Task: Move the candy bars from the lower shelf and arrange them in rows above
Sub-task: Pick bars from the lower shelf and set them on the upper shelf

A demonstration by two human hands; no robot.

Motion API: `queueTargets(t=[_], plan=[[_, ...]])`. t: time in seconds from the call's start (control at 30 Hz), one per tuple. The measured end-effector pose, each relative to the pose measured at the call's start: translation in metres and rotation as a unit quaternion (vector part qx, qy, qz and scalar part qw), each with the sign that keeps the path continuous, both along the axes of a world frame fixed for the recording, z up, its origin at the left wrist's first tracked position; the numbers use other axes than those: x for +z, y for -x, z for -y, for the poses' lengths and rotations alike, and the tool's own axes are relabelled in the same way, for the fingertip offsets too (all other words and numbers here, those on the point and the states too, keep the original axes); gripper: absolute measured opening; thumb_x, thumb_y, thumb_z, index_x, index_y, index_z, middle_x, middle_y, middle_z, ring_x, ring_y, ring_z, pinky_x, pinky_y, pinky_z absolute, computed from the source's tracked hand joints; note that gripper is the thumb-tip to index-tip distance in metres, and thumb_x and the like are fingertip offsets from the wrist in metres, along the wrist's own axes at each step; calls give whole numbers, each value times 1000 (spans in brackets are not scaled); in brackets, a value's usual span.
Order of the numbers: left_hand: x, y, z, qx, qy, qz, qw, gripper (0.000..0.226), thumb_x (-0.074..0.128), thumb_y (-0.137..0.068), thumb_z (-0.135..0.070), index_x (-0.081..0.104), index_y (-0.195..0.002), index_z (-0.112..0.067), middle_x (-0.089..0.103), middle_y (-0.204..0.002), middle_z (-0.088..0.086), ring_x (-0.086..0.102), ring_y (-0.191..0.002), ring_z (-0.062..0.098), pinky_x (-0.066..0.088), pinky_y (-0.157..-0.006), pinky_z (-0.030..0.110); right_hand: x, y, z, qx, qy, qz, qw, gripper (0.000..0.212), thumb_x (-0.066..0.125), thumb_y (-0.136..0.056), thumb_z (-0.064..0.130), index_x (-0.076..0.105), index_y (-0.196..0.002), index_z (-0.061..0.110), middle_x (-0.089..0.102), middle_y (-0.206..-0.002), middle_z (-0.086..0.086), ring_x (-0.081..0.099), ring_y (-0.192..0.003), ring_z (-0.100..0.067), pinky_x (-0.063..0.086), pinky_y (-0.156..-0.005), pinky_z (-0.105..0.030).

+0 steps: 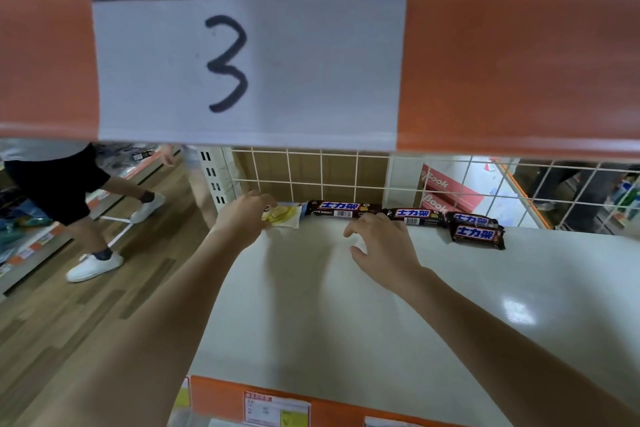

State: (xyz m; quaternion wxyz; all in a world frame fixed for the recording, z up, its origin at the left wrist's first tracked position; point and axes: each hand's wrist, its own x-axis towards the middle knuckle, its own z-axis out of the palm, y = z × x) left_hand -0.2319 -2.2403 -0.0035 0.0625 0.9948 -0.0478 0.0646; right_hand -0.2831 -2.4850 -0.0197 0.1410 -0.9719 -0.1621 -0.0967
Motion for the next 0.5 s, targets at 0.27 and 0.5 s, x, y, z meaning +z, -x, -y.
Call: queueTargets(t=[0.27,0.5], plan=[[9,15,8,-6,-1,11,1000,43,66,-85,-24,53,-126,-22,56,-123,5,55,-107,24,42,-73,31,6,13,8,-10,3,-4,1000,28,53,-91,25,57,-118,29,54,-121,8,45,-117,-12,31,-98,-36],[11,43,27,-38,12,7,999,49,68,-82,-31,52,-127,-22,55,-127,2,53,-112,25,45,-83,34,13,40,23,-33,13,-9,999,32,54,-91,24,54,-122,26,52,-123,5,45,-119,-15,34,-96,-37]])
